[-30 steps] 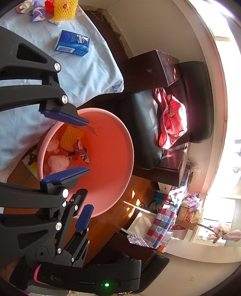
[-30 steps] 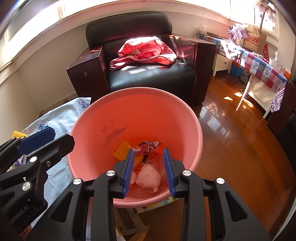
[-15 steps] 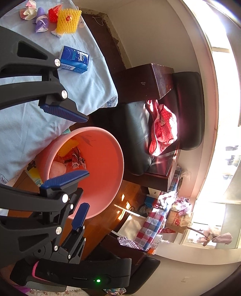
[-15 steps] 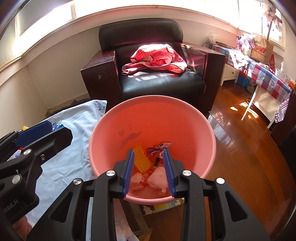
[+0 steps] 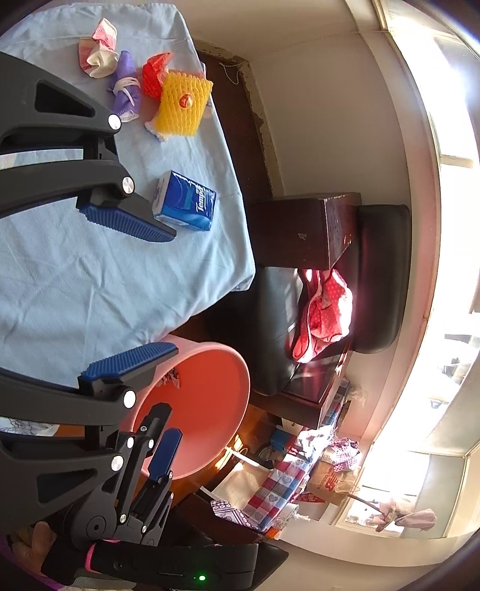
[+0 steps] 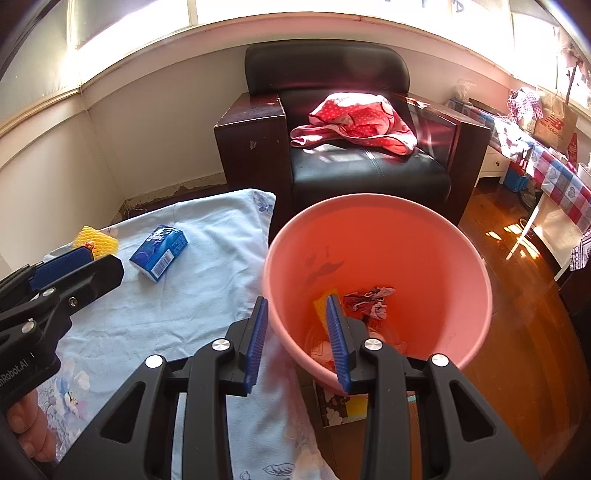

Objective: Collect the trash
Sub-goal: 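Move both open tools back over the remaining trash on the table, then grasp the pink-white paper packet with the left tool while the right tool grasps the purple pouch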

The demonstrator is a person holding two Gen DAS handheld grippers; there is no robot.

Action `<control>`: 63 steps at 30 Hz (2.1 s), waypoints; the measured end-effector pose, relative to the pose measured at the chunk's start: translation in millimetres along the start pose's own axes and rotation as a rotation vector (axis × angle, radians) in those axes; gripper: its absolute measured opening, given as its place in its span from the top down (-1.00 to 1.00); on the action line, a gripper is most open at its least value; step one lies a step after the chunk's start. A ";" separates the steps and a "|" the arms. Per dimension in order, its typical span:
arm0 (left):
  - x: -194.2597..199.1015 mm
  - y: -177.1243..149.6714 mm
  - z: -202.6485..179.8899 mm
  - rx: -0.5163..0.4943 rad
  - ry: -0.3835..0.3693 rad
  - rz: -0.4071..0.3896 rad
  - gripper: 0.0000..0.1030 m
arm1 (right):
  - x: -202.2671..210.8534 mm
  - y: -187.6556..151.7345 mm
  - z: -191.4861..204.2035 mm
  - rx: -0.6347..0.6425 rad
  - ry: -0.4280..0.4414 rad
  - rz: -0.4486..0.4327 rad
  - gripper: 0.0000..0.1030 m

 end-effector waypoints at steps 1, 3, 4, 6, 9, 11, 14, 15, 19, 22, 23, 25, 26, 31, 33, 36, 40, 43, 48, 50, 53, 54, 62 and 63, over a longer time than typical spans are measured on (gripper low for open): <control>3.9 -3.3 8.8 0.005 0.015 0.001 -0.08 | -1.0 -0.8 7.5 0.007 0.014 0.002 0.36; 11.8 -11.9 27.8 0.018 0.048 0.007 -0.09 | -2.6 -2.5 23.9 0.023 0.047 0.003 0.36; 15.6 -17.2 37.6 0.025 0.067 0.013 -0.09 | -3.9 -3.4 32.7 0.030 0.065 0.003 0.36; 24.1 -27.2 60.0 0.040 0.109 0.023 -0.09 | -6.8 -5.4 50.1 0.045 0.103 0.007 0.36; 37.7 -41.5 94.9 0.068 0.178 0.033 -0.09 | -12.1 -9.7 76.3 0.062 0.160 0.018 0.36; 48.4 -50.9 119.2 0.096 0.221 0.037 -0.10 | -16.5 -11.7 92.4 0.072 0.191 0.027 0.36; 63.6 -66.0 155.0 0.148 0.284 0.047 -0.10 | -21.3 -14.8 115.8 0.089 0.235 0.039 0.36; 68.8 -71.1 167.1 0.167 0.307 0.051 -0.10 | -22.7 -15.7 123.6 0.096 0.251 0.043 0.36; 87.4 -85.5 209.9 0.229 0.393 0.063 -0.10 | -27.7 -19.8 152.7 0.126 0.306 0.057 0.36; 97.0 -90.0 237.0 0.270 0.445 0.059 -0.10 | -33.3 -24.0 171.7 0.136 0.348 0.076 0.36; 99.0 -90.4 245.0 0.280 0.458 0.057 -0.10 | -34.6 -25.4 178.0 0.139 0.363 0.083 0.36; 100.1 -90.3 257.5 0.306 0.472 0.057 -0.11 | -36.9 -27.4 189.8 0.147 0.390 0.094 0.36; 99.2 -89.7 262.3 0.322 0.474 0.056 -0.11 | -38.1 -28.1 195.7 0.153 0.402 0.098 0.35; 88.4 -87.8 277.5 0.458 0.451 0.062 -0.11 | -42.0 -27.4 223.1 0.203 0.456 0.098 0.35; 80.4 -87.6 278.2 0.531 0.425 0.070 -0.11 | -44.5 -27.0 233.0 0.218 0.477 0.097 0.35; 68.2 -88.1 281.5 0.601 0.422 0.090 -0.11 | -50.2 -29.2 246.2 0.226 0.514 0.109 0.34; 54.9 -90.4 290.1 0.676 0.439 0.112 -0.06 | -55.7 -32.4 264.7 0.260 0.561 0.115 0.34; 48.1 -92.8 297.1 0.731 0.452 0.122 0.04 | -60.8 -35.0 276.4 0.290 0.587 0.121 0.31; 39.4 -99.0 304.5 0.778 0.462 0.148 0.72 | -71.5 -39.3 289.0 0.324 0.613 0.137 0.16; 40.2 -100.3 307.9 0.799 0.451 0.140 0.77 | -77.1 -40.9 292.5 0.339 0.616 0.149 0.16; 45.2 -96.8 308.6 0.785 0.446 0.123 0.83 | -84.8 -45.1 297.7 0.366 0.622 0.162 0.16; 47.0 -94.8 308.2 0.781 0.442 0.117 0.85 | -87.4 -47.4 300.1 0.373 0.624 0.168 0.16; 60.1 -86.2 304.7 0.730 0.434 0.094 0.92 | -100.9 -55.0 314.1 0.354 0.648 0.197 0.16; 62.0 -86.3 304.2 0.724 0.435 0.093 0.92 | -101.0 -54.9 313.7 0.349 0.647 0.197 0.18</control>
Point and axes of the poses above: each gripper's, at about its wrist camera, not at the fingertips, and x roughly against the way its jaws point, z to its left, y to its top, the point moved 10 cm from there along -x, roughly the way its jaws point, and after that the axes turned 13 degrees about -z, right-handed, at the moved point
